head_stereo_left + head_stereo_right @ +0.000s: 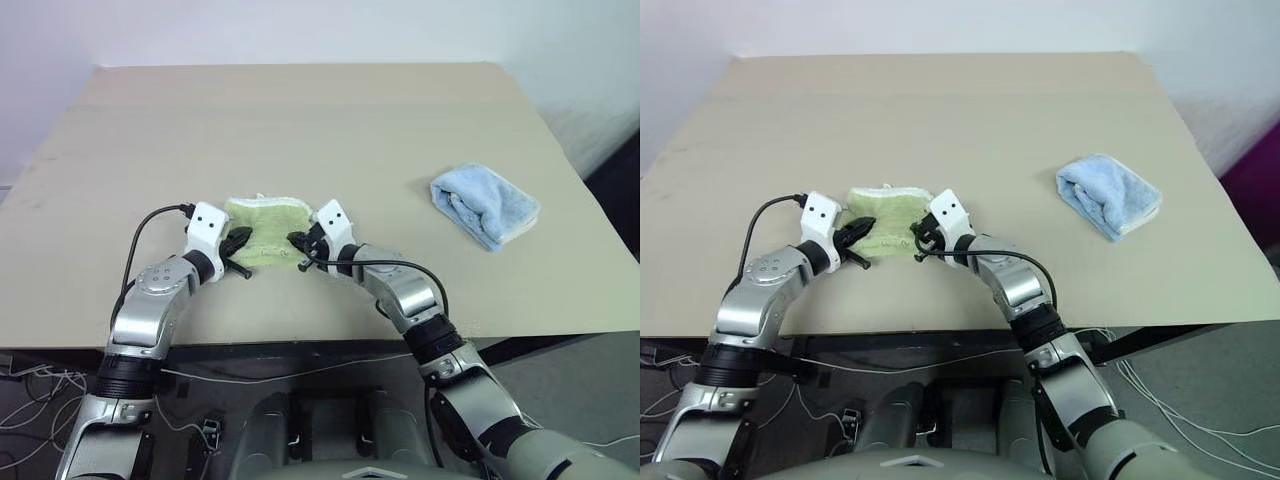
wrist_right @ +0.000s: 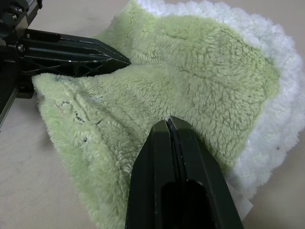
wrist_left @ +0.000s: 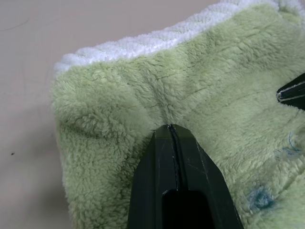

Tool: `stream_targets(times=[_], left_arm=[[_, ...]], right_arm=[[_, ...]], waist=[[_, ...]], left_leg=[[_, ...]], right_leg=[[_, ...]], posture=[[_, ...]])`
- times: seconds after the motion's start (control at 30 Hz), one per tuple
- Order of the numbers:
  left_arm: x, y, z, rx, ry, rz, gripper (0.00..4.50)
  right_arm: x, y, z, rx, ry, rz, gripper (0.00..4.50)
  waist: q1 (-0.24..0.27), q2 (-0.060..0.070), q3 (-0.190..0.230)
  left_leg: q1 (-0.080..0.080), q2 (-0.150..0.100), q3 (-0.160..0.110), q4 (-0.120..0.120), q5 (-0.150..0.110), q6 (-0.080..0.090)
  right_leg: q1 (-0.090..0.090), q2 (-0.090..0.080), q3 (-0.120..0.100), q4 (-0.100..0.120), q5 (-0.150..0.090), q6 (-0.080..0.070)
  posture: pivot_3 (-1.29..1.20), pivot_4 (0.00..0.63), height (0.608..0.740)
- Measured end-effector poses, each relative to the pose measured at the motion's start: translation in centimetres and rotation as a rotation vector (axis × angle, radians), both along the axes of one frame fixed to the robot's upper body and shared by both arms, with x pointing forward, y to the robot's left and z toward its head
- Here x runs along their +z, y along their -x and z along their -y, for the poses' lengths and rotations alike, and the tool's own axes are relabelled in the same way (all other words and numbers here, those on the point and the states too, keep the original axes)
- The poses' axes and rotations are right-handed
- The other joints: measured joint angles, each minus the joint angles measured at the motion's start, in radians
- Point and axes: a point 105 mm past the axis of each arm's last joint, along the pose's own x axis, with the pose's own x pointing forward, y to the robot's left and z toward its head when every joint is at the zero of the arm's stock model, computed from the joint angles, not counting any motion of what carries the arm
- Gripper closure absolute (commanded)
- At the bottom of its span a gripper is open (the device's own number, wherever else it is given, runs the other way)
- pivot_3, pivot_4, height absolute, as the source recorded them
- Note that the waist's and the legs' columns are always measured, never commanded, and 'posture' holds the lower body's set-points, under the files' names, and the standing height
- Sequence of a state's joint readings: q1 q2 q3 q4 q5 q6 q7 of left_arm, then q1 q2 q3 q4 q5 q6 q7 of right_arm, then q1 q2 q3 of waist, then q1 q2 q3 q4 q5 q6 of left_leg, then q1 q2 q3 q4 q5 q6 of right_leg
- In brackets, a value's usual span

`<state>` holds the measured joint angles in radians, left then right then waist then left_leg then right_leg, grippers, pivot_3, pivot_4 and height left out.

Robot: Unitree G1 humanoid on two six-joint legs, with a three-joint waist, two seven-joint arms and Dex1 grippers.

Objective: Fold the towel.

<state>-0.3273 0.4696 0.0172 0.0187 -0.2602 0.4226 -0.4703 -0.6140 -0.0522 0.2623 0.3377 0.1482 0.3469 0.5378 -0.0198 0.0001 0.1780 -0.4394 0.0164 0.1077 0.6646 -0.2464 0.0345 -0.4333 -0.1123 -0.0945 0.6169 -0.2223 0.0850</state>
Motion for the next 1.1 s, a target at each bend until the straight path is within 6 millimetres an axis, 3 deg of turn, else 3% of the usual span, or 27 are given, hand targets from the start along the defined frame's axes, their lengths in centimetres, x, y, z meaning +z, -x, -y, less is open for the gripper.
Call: stream_targets(times=[0.2,0.33,0.4,0.5,0.63,0.77,0.9,1.1], left_arm=[[1.0,-0.1,-1.4,0.088,0.262,-0.024,4.46],[4.7,-0.2,-5.0,0.203,0.602,0.019,4.46],[6.2,0.2,-6.8,0.238,0.705,0.022,3.91],[5.9,0.9,-8.0,0.276,0.813,-0.048,2.86],[4.7,1.8,-6.5,0.221,0.986,-0.198,1.43],[2.9,2.5,-5.0,0.205,1.047,-0.340,0.03],[1.3,2.8,-4.9,0.244,1.059,-0.419,0.01],[1.1,2.8,-3.8,0.238,1.042,-0.455,0.01]], right_arm=[[1.4,0.2,1.5,-0.043,-0.098,0.039,4.50],[4.0,0.2,4.0,-0.081,-0.138,0.122,4.50],[4.7,0.2,5.3,-0.109,-0.140,0.140,4.50],[4.8,0.1,6.6,-0.143,-0.138,0.139,4.50],[4.8,0.2,7.3,-0.166,-0.133,0.131,4.50],[5.4,0.5,7.5,-0.167,-0.140,0.152,4.50],[5.5,0.5,7.9,-0.180,-0.137,0.152,4.50],[5.5,0.4,8.1,-0.194,-0.137,0.151,4.50]], waist=[[0.001,0.000,0.000],[0.003,-0.001,0.000],[0.003,-0.001,0.000],[0.005,-0.001,0.000],[0.007,-0.001,0.000],[0.004,-0.001,0.000],[0.005,-0.001,0.000],[0.009,-0.002,0.000]], left_leg=[[-0.001,0.000,-0.001,0.000,0.000,0.000],[-0.002,0.000,-0.002,0.001,0.000,0.000],[-0.001,-0.001,-0.002,0.001,0.000,0.000],[-0.001,-0.001,-0.002,0.001,0.000,0.000],[-0.001,-0.001,-0.002,0.002,0.000,0.001],[0.000,-0.001,-0.002,0.002,0.000,0.000],[0.000,-0.001,-0.002,0.002,0.000,0.000],[0.002,-0.001,-0.002,0.002,0.000,0.000]], right_leg=[[0.000,0.000,0.000,0.000,0.000,0.000],[0.000,-0.001,0.000,0.001,0.000,0.000],[0.000,-0.001,0.000,0.001,0.000,0.000],[0.001,-0.001,0.000,0.001,0.000,0.000],[0.001,-0.001,0.000,0.001,0.000,0.000],[0.001,0.000,0.000,0.001,0.000,0.000],[0.001,0.000,0.000,0.001,0.000,0.000],[0.004,-0.001,0.000,0.001,0.000,0.000]], posture=[[0.00,0.150,0.740],[0.00,0.150,0.740],[0.00,0.150,0.740],[0.00,0.150,0.740],[0.00,0.150,0.740],[0.00,0.150,0.740],[0.00,0.150,0.740],[0.00,0.150,0.740]])
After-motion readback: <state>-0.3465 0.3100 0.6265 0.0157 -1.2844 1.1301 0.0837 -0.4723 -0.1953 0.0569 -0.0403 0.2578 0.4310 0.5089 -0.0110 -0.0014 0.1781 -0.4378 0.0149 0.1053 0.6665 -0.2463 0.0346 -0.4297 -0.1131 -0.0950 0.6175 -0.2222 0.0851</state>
